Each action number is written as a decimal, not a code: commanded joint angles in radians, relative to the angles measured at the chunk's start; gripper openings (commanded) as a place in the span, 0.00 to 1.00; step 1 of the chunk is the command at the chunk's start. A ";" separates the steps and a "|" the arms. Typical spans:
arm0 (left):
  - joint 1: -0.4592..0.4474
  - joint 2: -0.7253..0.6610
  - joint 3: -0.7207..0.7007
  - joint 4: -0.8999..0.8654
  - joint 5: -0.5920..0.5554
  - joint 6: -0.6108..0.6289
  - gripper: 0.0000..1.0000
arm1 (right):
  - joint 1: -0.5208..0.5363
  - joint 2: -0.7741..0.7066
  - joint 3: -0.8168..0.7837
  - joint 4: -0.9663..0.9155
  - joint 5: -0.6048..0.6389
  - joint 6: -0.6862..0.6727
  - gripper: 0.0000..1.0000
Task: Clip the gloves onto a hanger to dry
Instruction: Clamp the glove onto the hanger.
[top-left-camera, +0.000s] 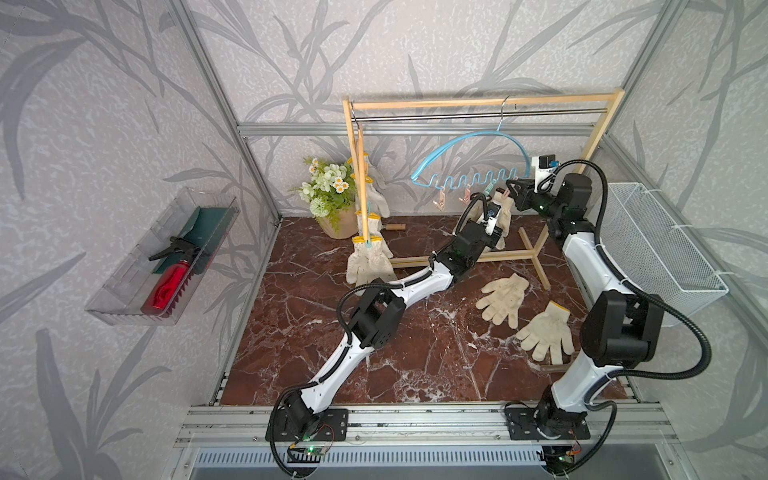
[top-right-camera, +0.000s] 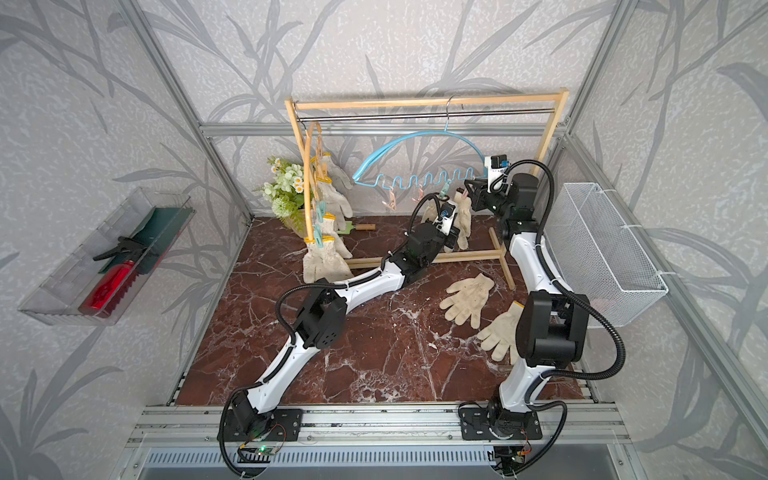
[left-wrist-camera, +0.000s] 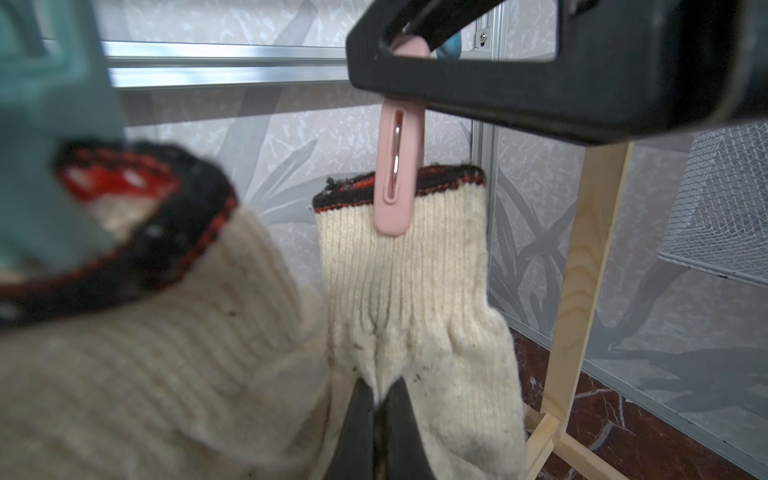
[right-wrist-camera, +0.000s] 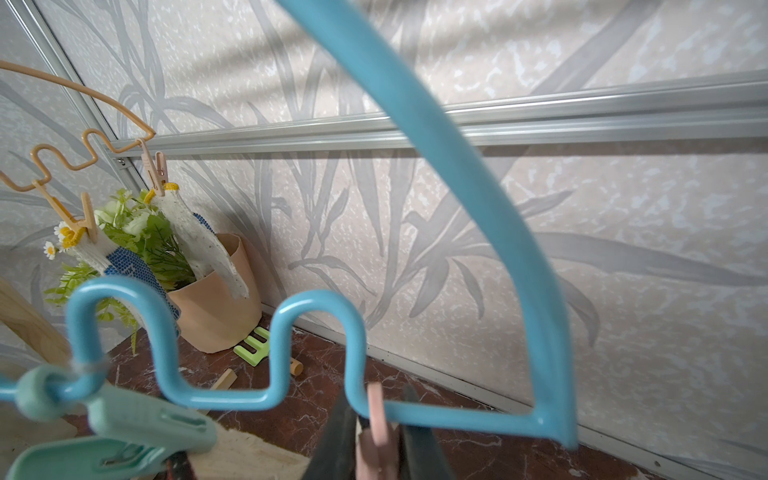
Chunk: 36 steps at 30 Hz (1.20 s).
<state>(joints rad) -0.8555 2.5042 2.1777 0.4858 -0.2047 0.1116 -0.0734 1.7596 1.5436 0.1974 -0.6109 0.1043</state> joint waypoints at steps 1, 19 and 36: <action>0.000 -0.004 0.039 0.036 0.015 0.018 0.00 | 0.007 -0.008 0.022 0.009 -0.022 -0.009 0.26; -0.024 -0.132 -0.169 0.056 0.044 0.001 0.40 | 0.007 -0.008 0.018 0.038 -0.013 0.007 0.54; -0.065 -0.459 -0.575 0.068 0.070 -0.059 0.51 | 0.035 -0.048 -0.049 0.080 -0.014 0.035 0.56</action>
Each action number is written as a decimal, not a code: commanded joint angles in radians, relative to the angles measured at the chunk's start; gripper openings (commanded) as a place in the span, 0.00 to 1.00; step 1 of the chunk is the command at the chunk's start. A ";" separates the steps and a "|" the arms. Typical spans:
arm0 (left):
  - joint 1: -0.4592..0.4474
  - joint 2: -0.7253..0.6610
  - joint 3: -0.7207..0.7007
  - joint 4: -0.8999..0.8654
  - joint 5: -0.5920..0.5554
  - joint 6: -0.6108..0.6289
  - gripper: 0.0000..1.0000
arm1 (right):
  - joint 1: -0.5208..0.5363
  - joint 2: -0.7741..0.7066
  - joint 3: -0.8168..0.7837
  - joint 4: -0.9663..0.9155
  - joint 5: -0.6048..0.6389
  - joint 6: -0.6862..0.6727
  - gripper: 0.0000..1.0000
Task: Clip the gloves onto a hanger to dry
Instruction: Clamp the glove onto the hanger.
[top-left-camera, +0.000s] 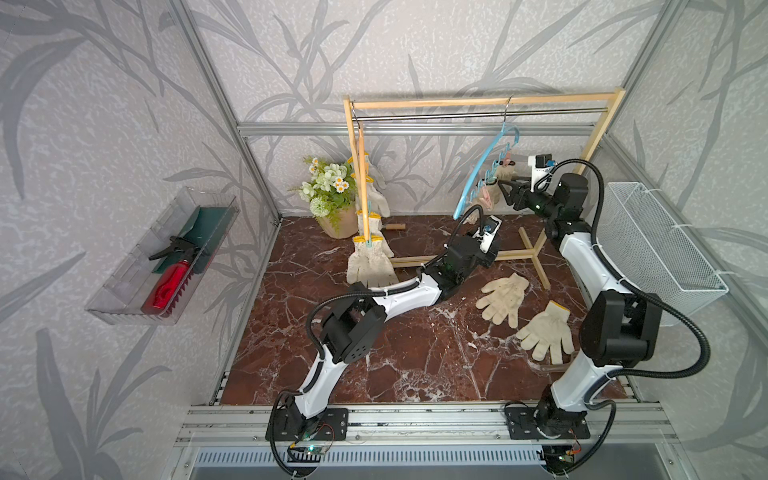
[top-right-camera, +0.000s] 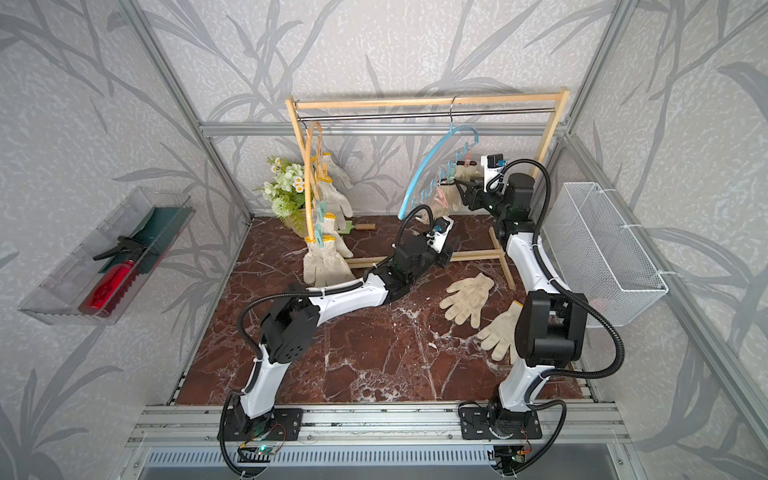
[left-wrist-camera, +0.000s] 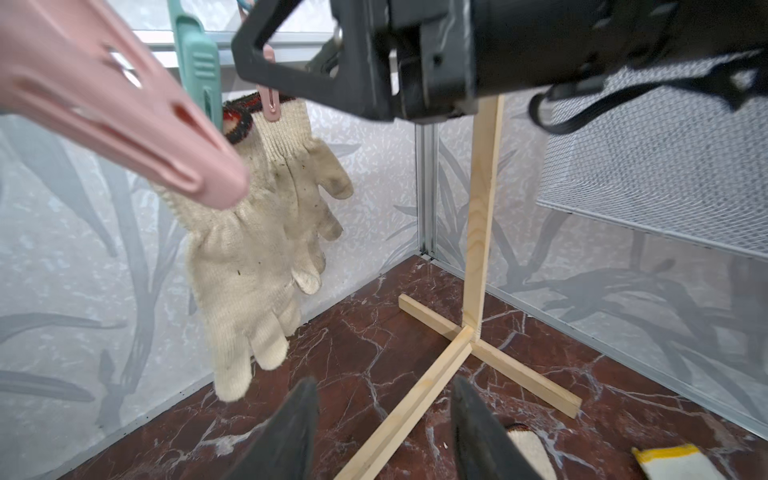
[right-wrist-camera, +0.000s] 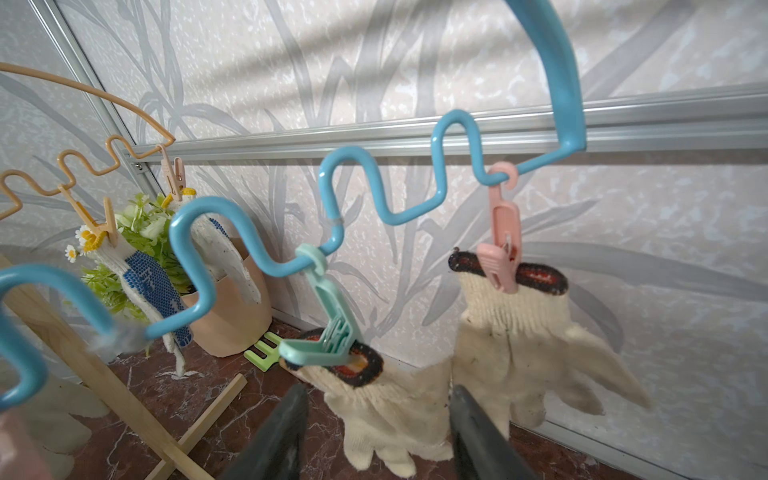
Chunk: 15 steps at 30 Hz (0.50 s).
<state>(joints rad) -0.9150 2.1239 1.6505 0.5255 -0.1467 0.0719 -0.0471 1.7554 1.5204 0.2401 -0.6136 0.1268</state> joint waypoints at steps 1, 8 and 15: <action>-0.006 -0.106 -0.075 0.018 0.009 -0.023 0.50 | 0.010 -0.043 -0.035 0.041 -0.012 0.015 0.56; -0.007 -0.278 -0.209 -0.049 -0.008 -0.048 0.48 | 0.043 -0.107 -0.076 0.052 -0.009 0.027 0.56; -0.001 -0.400 -0.249 -0.174 -0.055 -0.015 0.47 | 0.096 -0.166 -0.107 0.030 -0.002 0.038 0.56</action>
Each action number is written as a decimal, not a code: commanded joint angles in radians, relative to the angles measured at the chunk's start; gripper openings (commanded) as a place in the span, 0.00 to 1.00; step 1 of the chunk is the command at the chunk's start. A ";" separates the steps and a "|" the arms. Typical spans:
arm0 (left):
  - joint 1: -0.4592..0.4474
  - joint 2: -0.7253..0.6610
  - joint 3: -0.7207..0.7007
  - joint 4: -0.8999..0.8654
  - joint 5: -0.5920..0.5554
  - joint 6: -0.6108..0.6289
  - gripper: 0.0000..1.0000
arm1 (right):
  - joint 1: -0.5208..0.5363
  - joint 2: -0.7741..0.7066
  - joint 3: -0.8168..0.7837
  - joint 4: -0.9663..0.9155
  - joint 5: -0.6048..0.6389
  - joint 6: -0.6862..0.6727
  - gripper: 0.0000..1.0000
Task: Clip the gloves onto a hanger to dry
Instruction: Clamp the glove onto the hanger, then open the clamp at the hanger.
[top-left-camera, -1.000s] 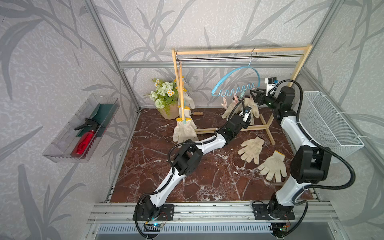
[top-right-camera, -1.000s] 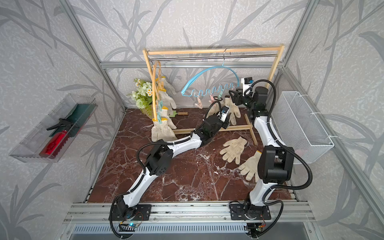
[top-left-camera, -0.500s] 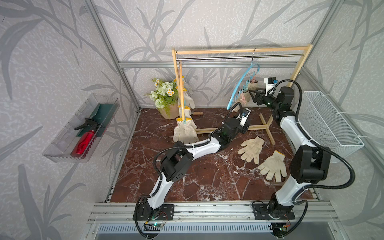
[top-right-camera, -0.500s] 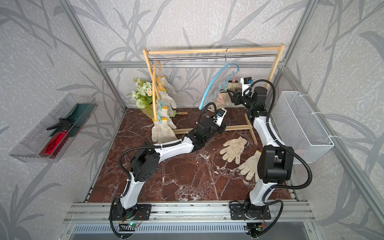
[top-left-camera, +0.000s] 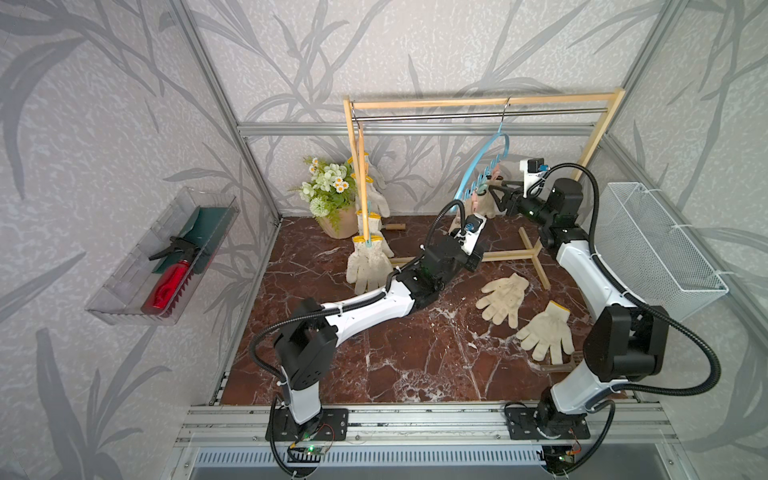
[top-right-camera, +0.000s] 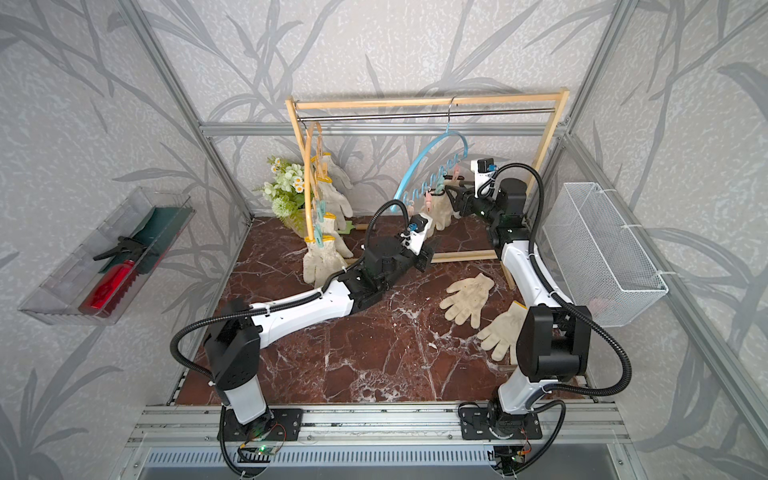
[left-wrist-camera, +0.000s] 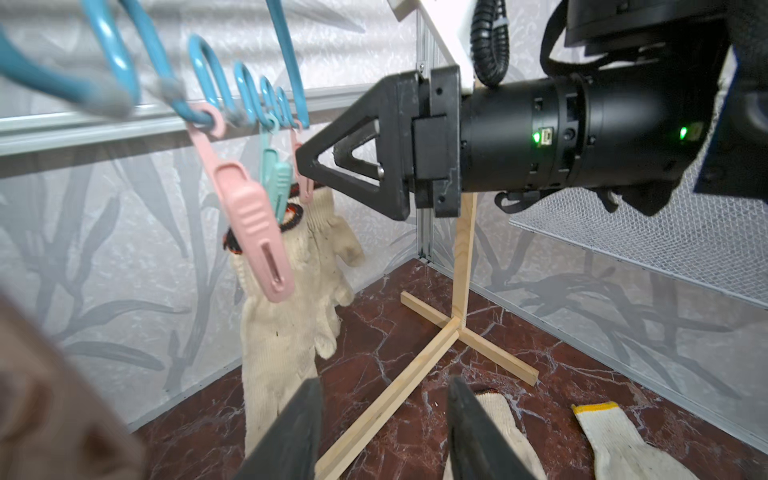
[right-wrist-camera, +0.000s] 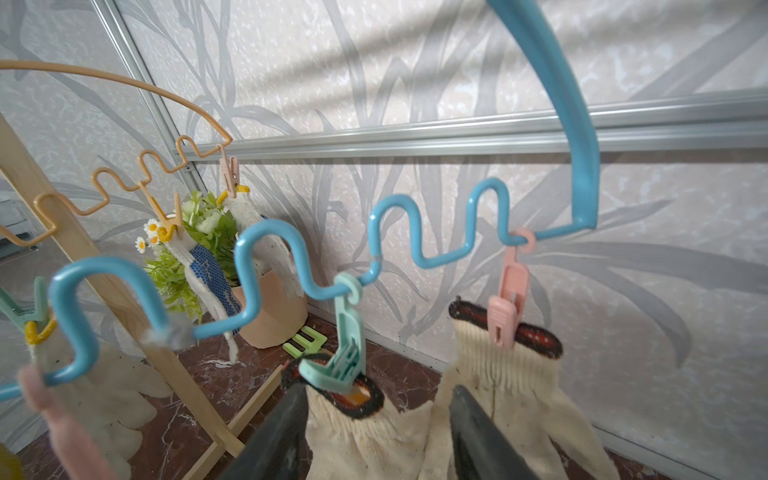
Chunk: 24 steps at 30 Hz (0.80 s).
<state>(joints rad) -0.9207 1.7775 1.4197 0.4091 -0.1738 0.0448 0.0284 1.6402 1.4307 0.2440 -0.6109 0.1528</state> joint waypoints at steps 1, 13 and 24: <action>0.006 -0.070 -0.029 -0.059 -0.033 0.018 0.47 | 0.030 -0.057 -0.018 0.014 0.010 0.021 0.56; 0.032 -0.142 -0.073 -0.102 -0.056 0.040 0.43 | 0.112 -0.127 -0.051 0.006 -0.019 0.087 0.56; 0.042 -0.146 -0.075 -0.102 -0.070 0.052 0.43 | 0.127 -0.150 -0.084 -0.011 -0.023 0.052 0.56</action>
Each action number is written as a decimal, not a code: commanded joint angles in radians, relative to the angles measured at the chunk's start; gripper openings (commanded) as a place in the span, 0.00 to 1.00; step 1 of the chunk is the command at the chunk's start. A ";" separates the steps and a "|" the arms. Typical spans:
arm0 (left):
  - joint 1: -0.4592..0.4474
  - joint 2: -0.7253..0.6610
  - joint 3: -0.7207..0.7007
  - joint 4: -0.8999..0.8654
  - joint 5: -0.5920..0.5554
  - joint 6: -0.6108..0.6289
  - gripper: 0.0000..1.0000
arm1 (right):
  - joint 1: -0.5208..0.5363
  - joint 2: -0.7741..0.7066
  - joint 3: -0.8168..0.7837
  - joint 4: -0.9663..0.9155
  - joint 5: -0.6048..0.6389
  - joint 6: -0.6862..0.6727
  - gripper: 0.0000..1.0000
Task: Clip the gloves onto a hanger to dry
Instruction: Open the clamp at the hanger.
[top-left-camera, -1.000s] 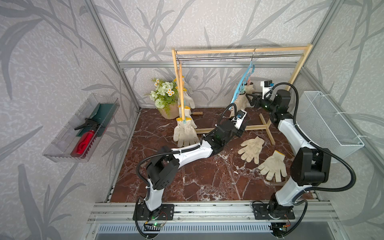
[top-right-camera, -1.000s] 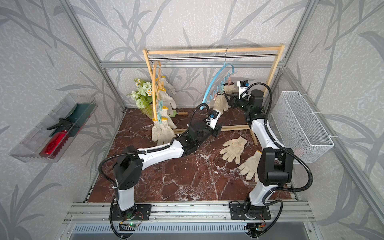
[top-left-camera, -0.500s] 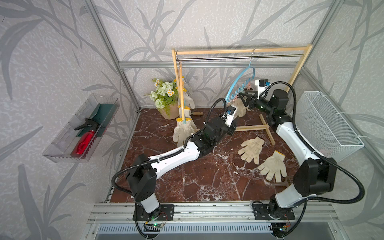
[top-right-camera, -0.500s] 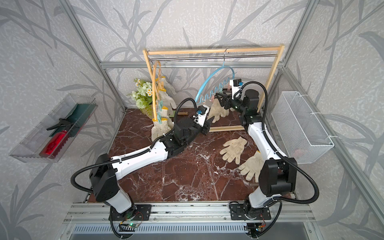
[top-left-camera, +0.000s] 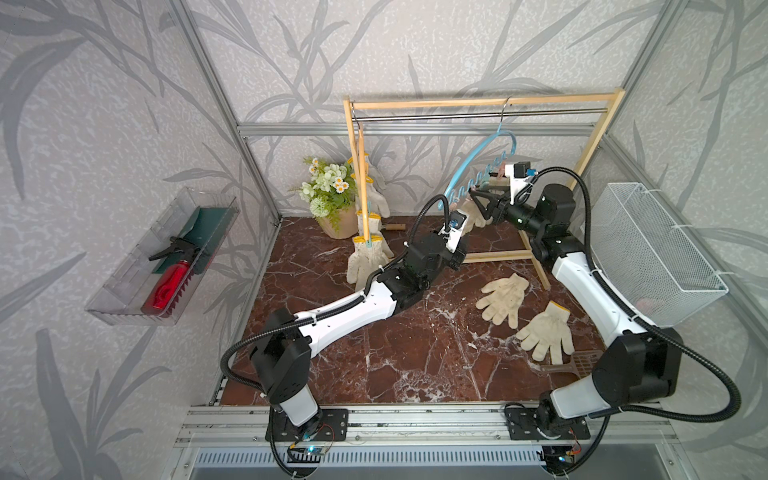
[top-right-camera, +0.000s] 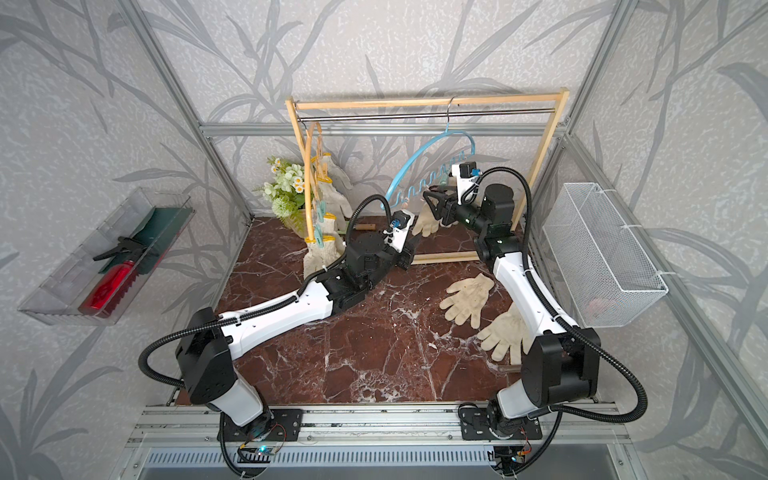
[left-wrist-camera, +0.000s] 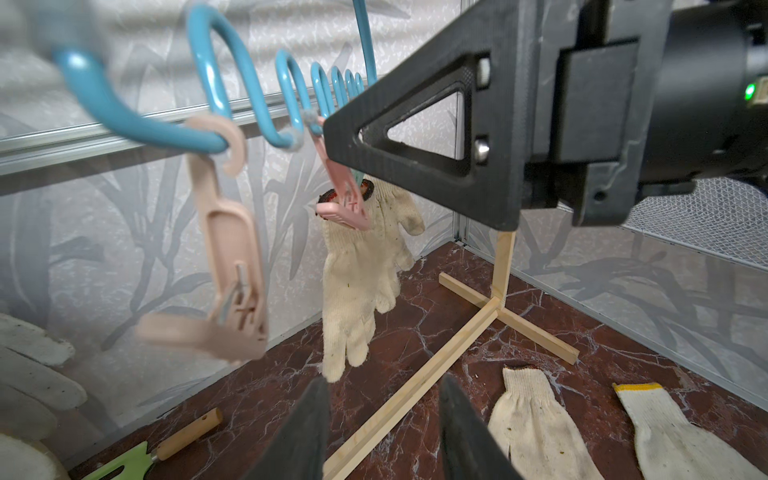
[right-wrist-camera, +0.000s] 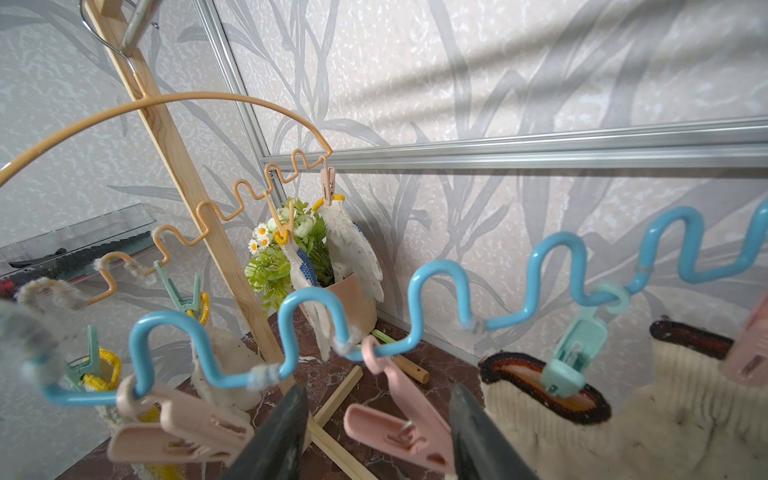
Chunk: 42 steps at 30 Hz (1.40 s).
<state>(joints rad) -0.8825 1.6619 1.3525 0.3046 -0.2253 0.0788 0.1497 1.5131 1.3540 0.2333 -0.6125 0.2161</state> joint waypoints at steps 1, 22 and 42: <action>0.006 -0.032 -0.008 0.003 -0.017 0.021 0.43 | 0.008 -0.018 -0.006 -0.004 -0.020 -0.016 0.56; 0.025 -0.044 -0.006 -0.007 -0.018 0.026 0.43 | 0.078 0.047 0.102 -0.161 0.013 -0.198 0.55; 0.031 -0.044 -0.011 -0.011 -0.016 0.029 0.42 | 0.082 0.075 0.160 -0.193 0.013 -0.222 0.44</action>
<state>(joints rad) -0.8562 1.6581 1.3518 0.2989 -0.2348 0.0906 0.2283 1.5768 1.4784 0.0444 -0.5926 -0.0021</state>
